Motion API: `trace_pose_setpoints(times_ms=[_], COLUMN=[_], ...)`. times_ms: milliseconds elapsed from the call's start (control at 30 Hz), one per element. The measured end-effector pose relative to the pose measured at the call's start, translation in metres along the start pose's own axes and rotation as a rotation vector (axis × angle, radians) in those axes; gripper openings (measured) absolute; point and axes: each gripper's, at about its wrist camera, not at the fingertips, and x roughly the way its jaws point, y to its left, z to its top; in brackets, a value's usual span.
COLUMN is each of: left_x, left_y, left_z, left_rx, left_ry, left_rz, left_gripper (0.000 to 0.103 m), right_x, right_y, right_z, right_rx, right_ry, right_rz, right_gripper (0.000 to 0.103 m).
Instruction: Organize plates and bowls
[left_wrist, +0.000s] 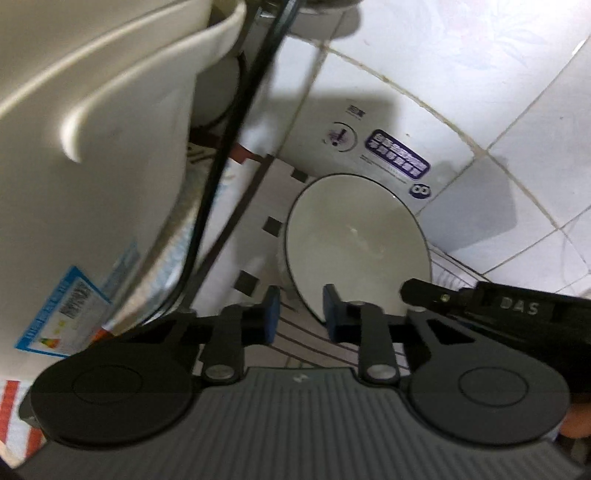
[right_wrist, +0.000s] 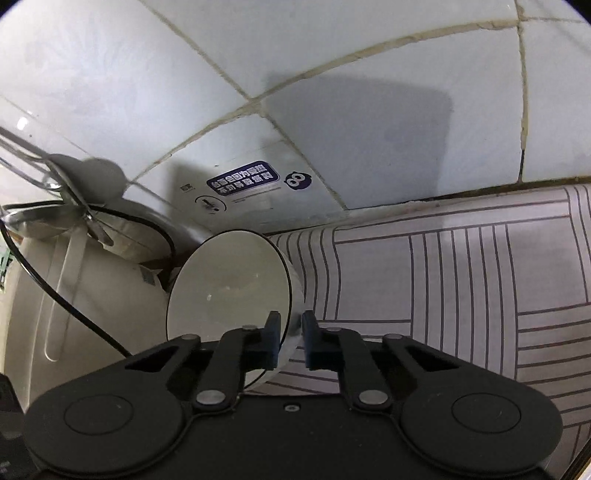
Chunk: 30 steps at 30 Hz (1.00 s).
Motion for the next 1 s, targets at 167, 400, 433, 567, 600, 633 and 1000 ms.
trace_pose_setpoints(times_ms=[167,400,433,567,600,633,1000], left_x=[-0.003,-0.025,-0.029,-0.051,-0.056,-0.065,-0.125], left_y=[-0.012,-0.019,-0.020,-0.031,-0.034,-0.034,-0.055], left_z=[-0.005,-0.011,-0.012,-0.019,-0.021,-0.023,-0.051], left_rx=[0.070,0.116,0.117,0.181,0.193,0.196,0.295], left_ry=[0.011,0.059,0.059,0.056,0.062,0.064,0.052], left_rz=[0.028,0.022,0.019,0.027,0.025,0.025,0.019], left_gripper=[0.018,0.018,0.018,0.018,0.018,0.018,0.018], right_x=[0.004,-0.014,-0.018,-0.040,-0.045,-0.050,-0.111], right_y=[0.004,0.005,0.005,0.009,0.011,0.013,0.022], right_z=[0.001,-0.008,-0.009,-0.018,-0.021,-0.023,-0.049], right_rx=[-0.046,-0.076,-0.070,-0.079,-0.088,-0.092,-0.097], right_ry=[-0.005,0.005,-0.001,-0.015,-0.006,0.000,-0.019], right_rz=[-0.033,-0.040,-0.030,-0.029,-0.036,-0.049,-0.050], right_gripper=[0.011,0.011,0.011,0.011,0.011,0.011,0.011])
